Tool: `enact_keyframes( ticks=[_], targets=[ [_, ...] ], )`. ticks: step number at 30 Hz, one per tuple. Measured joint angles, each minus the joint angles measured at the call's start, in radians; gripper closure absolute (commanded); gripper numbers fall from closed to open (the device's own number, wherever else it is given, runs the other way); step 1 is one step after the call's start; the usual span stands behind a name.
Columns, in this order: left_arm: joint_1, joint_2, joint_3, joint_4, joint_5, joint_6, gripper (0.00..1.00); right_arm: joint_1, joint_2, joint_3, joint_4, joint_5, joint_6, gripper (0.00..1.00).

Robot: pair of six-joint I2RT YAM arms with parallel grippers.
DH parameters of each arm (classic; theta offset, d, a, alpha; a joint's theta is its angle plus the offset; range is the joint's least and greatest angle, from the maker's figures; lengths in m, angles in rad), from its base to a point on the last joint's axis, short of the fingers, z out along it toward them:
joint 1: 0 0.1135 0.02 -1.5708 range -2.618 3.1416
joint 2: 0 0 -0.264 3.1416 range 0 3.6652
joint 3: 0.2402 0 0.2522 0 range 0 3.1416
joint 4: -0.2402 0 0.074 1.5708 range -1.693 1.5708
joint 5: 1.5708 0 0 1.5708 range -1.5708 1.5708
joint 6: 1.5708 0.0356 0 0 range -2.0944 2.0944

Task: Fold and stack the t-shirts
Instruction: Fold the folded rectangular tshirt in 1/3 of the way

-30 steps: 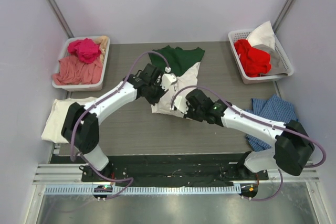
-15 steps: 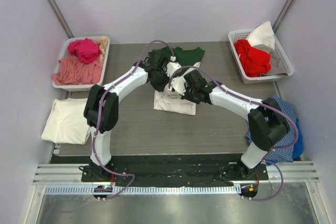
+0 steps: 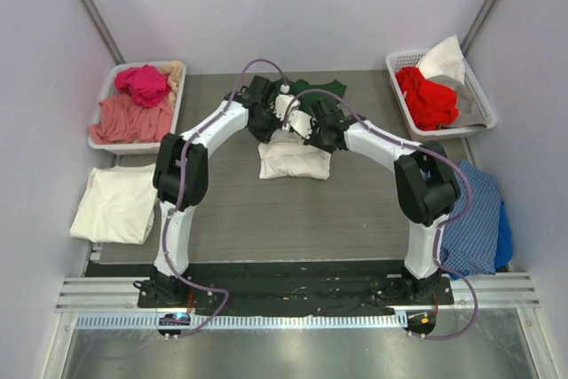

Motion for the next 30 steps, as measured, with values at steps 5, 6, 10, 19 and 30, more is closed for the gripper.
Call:
enact_keyframes(
  ticks=[5,6,10,19,30],
  targets=[
    [0.01,0.046,0.052,-0.014,-0.018,0.008,1.0,-0.022,0.062,0.058,-0.004,0.003,-0.008,0.99],
    [0.009,0.06,0.072,-0.017,-0.024,0.008,1.0,-0.029,0.071,0.067,-0.005,0.004,-0.011,0.99],
    [0.009,0.113,0.16,-0.033,-0.03,0.014,1.0,-0.041,0.094,0.095,-0.003,0.016,-0.01,0.96],
    [0.01,0.146,0.23,-0.045,-0.055,0.015,0.66,-0.047,0.119,0.14,-0.006,0.043,-0.01,0.61],
    [0.018,0.142,0.23,-0.014,-0.1,0.0,0.43,-0.047,0.132,0.198,-0.013,0.08,-0.002,0.55]
  ],
)
